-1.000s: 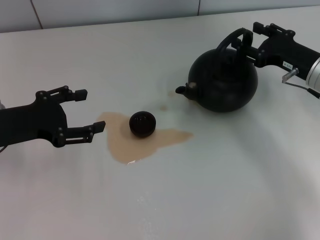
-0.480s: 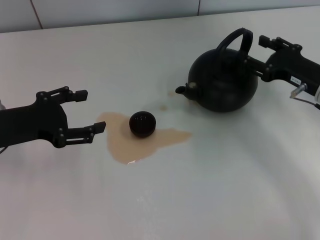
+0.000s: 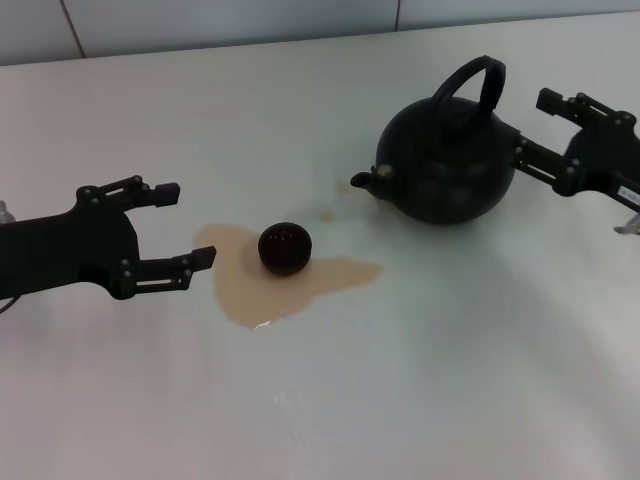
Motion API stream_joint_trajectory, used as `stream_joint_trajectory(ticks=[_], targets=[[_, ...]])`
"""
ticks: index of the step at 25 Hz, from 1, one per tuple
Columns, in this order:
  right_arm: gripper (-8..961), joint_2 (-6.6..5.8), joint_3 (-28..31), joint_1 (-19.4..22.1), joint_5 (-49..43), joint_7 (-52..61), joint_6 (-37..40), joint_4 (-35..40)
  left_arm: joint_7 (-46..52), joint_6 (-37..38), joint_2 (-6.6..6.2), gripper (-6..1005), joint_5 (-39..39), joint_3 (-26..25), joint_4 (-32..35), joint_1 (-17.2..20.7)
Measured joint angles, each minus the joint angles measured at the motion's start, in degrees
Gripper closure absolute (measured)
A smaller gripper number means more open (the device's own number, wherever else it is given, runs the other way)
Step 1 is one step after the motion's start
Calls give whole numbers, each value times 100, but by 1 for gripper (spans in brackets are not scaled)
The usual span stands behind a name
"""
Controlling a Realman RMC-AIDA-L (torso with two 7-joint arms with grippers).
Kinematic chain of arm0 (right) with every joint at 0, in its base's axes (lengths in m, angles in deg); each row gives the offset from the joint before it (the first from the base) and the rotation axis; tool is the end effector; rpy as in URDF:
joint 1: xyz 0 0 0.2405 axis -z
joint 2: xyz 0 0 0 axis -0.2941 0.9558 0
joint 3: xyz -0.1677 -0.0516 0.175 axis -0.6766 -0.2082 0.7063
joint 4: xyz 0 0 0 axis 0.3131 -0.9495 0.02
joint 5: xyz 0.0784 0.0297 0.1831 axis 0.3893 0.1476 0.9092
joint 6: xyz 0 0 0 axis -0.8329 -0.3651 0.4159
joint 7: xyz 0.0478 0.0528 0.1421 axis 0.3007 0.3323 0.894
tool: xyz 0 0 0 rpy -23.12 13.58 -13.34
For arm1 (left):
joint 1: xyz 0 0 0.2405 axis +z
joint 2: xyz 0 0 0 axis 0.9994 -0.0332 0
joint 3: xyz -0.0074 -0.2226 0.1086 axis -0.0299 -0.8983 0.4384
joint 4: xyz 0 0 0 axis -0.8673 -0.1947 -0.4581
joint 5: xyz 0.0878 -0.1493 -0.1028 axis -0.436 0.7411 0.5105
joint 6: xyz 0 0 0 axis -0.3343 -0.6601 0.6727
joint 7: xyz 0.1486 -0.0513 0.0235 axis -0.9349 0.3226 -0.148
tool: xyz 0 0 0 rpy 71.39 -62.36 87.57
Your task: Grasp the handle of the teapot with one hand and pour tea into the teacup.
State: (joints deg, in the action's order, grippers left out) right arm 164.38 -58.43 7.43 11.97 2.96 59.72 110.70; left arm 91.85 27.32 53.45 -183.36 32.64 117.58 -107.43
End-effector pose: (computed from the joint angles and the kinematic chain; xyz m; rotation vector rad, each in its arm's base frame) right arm 0.3041 0.3010 0.0309 -2.1172 0.4879 0.7637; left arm -0.2376 0.3102 -0.0039 -2.7485 -0.2838 -0.5641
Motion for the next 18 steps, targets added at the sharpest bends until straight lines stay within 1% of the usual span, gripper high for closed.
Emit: stream_joint_trajectory(ticks=[1,2,3,4,5,6,7,8,9,10,11,12,13,14,17,18], targets=[[244,-15,64,23,-36,-1,274,-23,1,14,14,133,5,0,23,14],[244,-36,195,61,-177,-1,712,-30,-1,53,31,133,10,0,57,39],[244,-36,195,61,-177,-1,712,-30,-1,53,31,133,10,0,57,39],[244,-43,363,82,-441,-2,1135,-1,-8,110,37,133,16,0,71,48],[244,-43,363,82,-441,-2,1135,-1,-17,173,37,133,24,-1,75,51],[244,-45,445,82,-610,-2,1355,21,-22,255,38,133,34,-10,76,52],[244,-62,534,68,-980,53,1724,84,-25,317,38,133,42,-25,77,52],[244,-62,534,68,-980,53,1724,84,-26,447,41,133,58,-62,78,53],[244,-94,547,15,-1391,295,2046,192,-26,540,45,133,65,-95,78,53],[244,-94,547,15,-1391,295,2046,192,-27,660,53,133,68,-132,79,53],[244,-107,547,-16,-1577,453,2172,265,-27,776,58,133,80,-161,80,53],[244,-130,549,-77,-1929,763,2298,426,-30,1054,62,133,155,-216,80,54],[244,-130,549,-77,-1929,763,2298,426,-39,1158,63,133,199,-230,80,57],[244,-140,549,-114,-2107,901,2340,503,-39,1158,63,133,199,-230,80,57],[244,-160,548,-213,-2522,1123,2521,725,-127,1488,58,133,340,-316,68,82],[244,-161,548,-226,-2563,1127,2562,785,-231,1700,58,133,403,-428,36,106]])
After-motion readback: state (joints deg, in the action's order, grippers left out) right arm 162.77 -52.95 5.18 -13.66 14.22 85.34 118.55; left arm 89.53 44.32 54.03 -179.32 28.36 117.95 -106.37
